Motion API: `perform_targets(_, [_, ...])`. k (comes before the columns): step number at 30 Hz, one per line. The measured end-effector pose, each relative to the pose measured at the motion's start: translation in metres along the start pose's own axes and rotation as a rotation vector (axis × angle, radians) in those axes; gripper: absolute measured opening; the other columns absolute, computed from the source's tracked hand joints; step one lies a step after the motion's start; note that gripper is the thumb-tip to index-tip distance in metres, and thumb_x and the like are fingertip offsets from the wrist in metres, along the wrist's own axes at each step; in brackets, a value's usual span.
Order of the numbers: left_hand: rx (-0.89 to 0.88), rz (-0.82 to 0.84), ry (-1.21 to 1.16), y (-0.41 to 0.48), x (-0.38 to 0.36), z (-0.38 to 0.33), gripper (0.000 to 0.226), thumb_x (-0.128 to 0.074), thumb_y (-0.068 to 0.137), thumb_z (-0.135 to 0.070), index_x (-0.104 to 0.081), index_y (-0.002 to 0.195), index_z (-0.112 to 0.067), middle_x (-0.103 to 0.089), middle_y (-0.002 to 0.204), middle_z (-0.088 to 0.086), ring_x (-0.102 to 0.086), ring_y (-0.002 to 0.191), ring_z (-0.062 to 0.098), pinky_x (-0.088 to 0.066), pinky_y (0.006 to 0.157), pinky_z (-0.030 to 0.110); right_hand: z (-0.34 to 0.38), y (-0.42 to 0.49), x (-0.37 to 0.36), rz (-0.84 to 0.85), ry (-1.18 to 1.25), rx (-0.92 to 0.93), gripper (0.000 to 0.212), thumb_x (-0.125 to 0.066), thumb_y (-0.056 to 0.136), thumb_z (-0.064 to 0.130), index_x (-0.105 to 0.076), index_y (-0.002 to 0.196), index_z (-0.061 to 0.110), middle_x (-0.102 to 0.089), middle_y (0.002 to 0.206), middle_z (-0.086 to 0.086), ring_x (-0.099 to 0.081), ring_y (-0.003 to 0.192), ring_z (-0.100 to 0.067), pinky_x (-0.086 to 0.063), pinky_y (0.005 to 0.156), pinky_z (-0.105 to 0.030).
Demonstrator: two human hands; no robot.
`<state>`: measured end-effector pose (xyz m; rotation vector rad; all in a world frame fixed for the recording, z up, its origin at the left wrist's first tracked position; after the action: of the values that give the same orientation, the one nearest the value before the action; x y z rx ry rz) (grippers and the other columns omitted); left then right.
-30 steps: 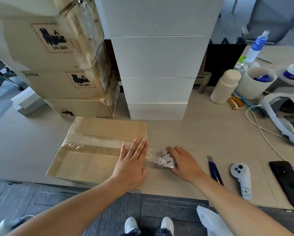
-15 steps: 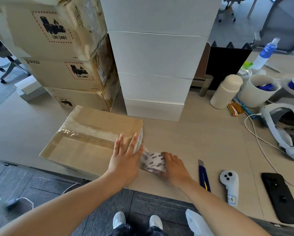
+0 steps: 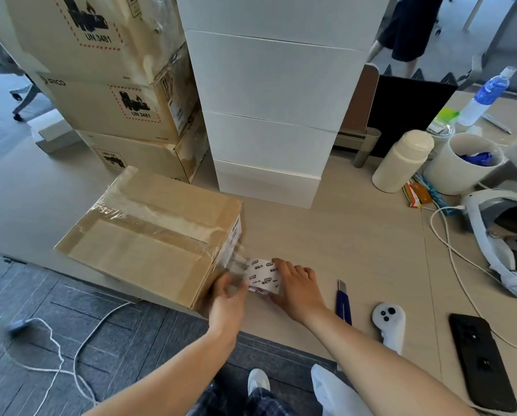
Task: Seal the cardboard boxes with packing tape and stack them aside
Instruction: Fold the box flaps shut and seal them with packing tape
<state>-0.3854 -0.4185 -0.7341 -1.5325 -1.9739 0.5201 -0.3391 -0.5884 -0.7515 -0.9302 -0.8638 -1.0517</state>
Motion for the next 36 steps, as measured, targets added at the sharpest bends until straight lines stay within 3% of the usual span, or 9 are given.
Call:
perform_targets(3, [-0.003,0.022,-0.155,0.014,-0.015,-0.001,0.052,-0.072,0.082,-0.047,-0.061,0.129,-0.028,-0.066,0.122,-0.009,-0.062,0.105,0.002,-0.046,0.086,0.022,-0.001,-0.001,-0.002,0.005,-0.004,-0.014,0.077,-0.057,0.084,0.062,-0.026,0.145,0.026,-0.048,0.140,0.005,-0.045,0.126,-0.023,-0.025,0.108,-0.039])
perform_targets(7, [-0.035,-0.032,-0.199,0.015,-0.027,-0.010,0.019,-0.070,0.091,-0.029,-0.070,0.110,-0.026,-0.071,0.098,-0.015,-0.063,0.081,-0.010,-0.046,0.060,0.008,-0.002,-0.003,-0.002,0.027,0.042,0.013,0.082,-0.059,0.084,0.061,-0.024,0.149,0.025,-0.045,0.144,0.005,-0.043,0.128,-0.022,-0.026,0.109,-0.039])
perform_targets(11, [-0.024,-0.061,-0.176,0.017,-0.029,-0.008,0.014,-0.070,0.091,-0.031,-0.069,0.104,-0.035,-0.070,0.109,-0.012,-0.063,0.094,0.003,-0.048,0.074,0.019,-0.032,-0.016,0.002,0.088,0.002,-0.045,0.085,-0.066,0.085,0.040,-0.018,0.152,0.020,-0.038,0.147,0.000,-0.038,0.131,-0.023,-0.030,0.105,-0.037])
perform_targets(14, [-0.031,-0.033,-0.166,0.022,-0.029,-0.007,0.010,-0.069,0.092,-0.032,-0.067,0.099,-0.038,-0.068,0.112,-0.011,-0.061,0.099,0.006,-0.050,0.081,0.023,-0.080,-0.035,0.015,0.045,-0.112,-0.296,0.062,-0.059,0.088,0.033,-0.030,0.138,0.013,-0.042,0.133,-0.005,-0.042,0.119,-0.026,-0.038,0.094,-0.033])
perform_targets(18, [-0.065,-0.004,-0.133,0.027,-0.030,-0.003,0.014,-0.068,0.092,-0.035,-0.069,0.104,-0.039,-0.066,0.119,-0.013,-0.059,0.110,0.010,-0.046,0.103,0.037,-0.129,-0.059,0.007,0.196,0.069,-0.694,0.041,-0.057,0.089,0.034,-0.041,0.119,0.011,-0.052,0.105,-0.003,-0.056,0.097,-0.025,-0.042,0.065,-0.032])
perform_targets(21, [-0.102,-0.006,-0.150,0.031,-0.028,-0.003,0.024,-0.066,0.094,-0.027,-0.071,0.117,-0.028,-0.064,0.120,-0.012,-0.056,0.101,0.002,-0.044,0.089,0.021,-0.137,-0.067,-0.008,0.415,0.023,-0.723,0.032,-0.062,0.090,0.041,-0.053,0.103,0.014,-0.052,0.077,0.004,-0.057,0.074,-0.017,-0.036,0.049,-0.026])
perform_targets(25, [-0.115,0.017,-0.127,0.041,-0.027,-0.001,0.027,-0.063,0.096,-0.026,-0.069,0.123,-0.025,-0.059,0.104,-0.022,-0.050,0.087,-0.011,-0.041,0.067,0.004,-0.137,-0.066,-0.014,0.397,0.071,-0.714,0.029,-0.058,0.095,0.038,-0.051,0.103,0.012,-0.054,0.083,0.001,-0.056,0.078,-0.019,-0.040,0.059,-0.027])
perform_targets(30, [-0.075,0.009,-0.154,0.045,-0.025,0.007,0.026,-0.064,0.095,-0.028,-0.072,0.119,-0.020,-0.065,0.105,-0.014,-0.050,0.083,-0.009,-0.038,0.070,0.012,-0.103,-0.036,0.029,0.125,0.150,-0.370,0.017,-0.044,0.098,0.016,-0.032,0.101,0.028,-0.046,0.098,-0.001,-0.053,0.070,-0.023,-0.040,0.058,-0.037])
perform_targets(36, [0.029,-0.002,-0.448,0.040,-0.030,0.014,0.017,-0.075,0.085,-0.015,-0.078,0.101,-0.020,-0.076,0.091,-0.011,-0.070,0.079,-0.002,-0.051,0.065,0.014,-0.007,0.018,0.110,-0.342,-0.260,0.403,0.018,-0.076,0.078,0.021,-0.070,0.094,0.027,-0.062,0.075,0.007,-0.061,0.058,-0.021,-0.035,0.054,-0.025])
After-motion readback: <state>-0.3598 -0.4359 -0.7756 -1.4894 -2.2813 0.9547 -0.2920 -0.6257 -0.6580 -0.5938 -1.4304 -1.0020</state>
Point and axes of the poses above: each hand's wrist, its own y-axis towards the middle knuckle, its own x-axis out of the back of the hand, z = x × y, the point moved 6 cm from there along y, towards the middle knuckle
